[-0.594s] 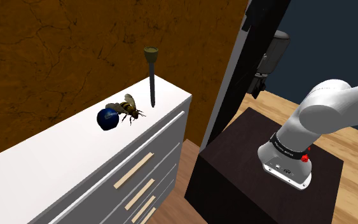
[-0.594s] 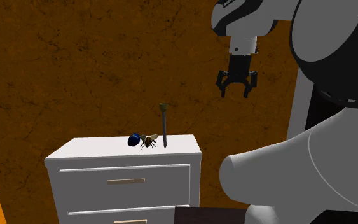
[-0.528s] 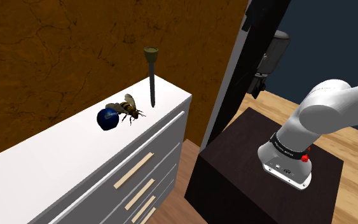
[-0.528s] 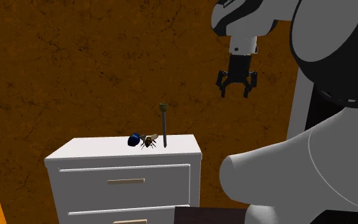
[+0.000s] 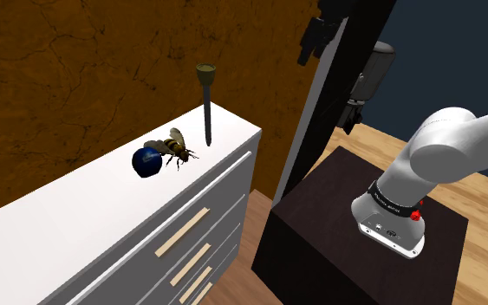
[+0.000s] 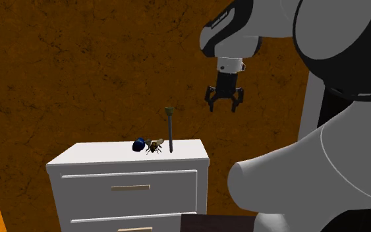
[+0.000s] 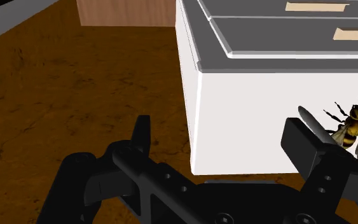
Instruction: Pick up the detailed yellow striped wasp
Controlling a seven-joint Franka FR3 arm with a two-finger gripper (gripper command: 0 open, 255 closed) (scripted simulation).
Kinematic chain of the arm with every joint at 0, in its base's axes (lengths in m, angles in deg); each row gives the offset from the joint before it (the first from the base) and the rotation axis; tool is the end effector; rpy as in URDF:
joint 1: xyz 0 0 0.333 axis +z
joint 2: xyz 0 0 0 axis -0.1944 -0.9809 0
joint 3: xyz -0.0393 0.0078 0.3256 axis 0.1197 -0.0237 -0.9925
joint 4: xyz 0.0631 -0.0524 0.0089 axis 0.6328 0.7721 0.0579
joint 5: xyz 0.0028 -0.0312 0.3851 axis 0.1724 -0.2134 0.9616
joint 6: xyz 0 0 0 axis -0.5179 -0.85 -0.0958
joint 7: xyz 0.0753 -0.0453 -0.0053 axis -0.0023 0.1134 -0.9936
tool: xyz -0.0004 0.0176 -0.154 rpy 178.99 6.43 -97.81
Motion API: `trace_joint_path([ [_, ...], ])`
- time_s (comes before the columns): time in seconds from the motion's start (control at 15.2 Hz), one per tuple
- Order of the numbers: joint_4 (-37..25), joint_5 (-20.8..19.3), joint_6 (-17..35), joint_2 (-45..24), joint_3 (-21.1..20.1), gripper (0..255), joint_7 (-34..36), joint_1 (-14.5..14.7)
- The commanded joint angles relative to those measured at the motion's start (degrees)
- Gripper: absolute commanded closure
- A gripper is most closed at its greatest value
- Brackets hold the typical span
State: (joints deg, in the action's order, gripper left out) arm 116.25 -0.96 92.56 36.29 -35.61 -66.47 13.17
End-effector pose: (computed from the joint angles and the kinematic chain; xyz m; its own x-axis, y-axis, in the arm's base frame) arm 0.3238 0.0760 0.5384 0.9816 0.1067 0.1581 0.1143 -0.9926 -0.0399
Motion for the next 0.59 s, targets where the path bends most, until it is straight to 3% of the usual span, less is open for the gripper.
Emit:
trace_joint_path([
  [0.0, 0.5, 1.1, 3.2, -2.2, -1.7, 0, 1.3, 0.7],
  [0.53, 1.0, 4.5, 16.1, -12.5, -9.3, 0, 7.1, 3.0],
])
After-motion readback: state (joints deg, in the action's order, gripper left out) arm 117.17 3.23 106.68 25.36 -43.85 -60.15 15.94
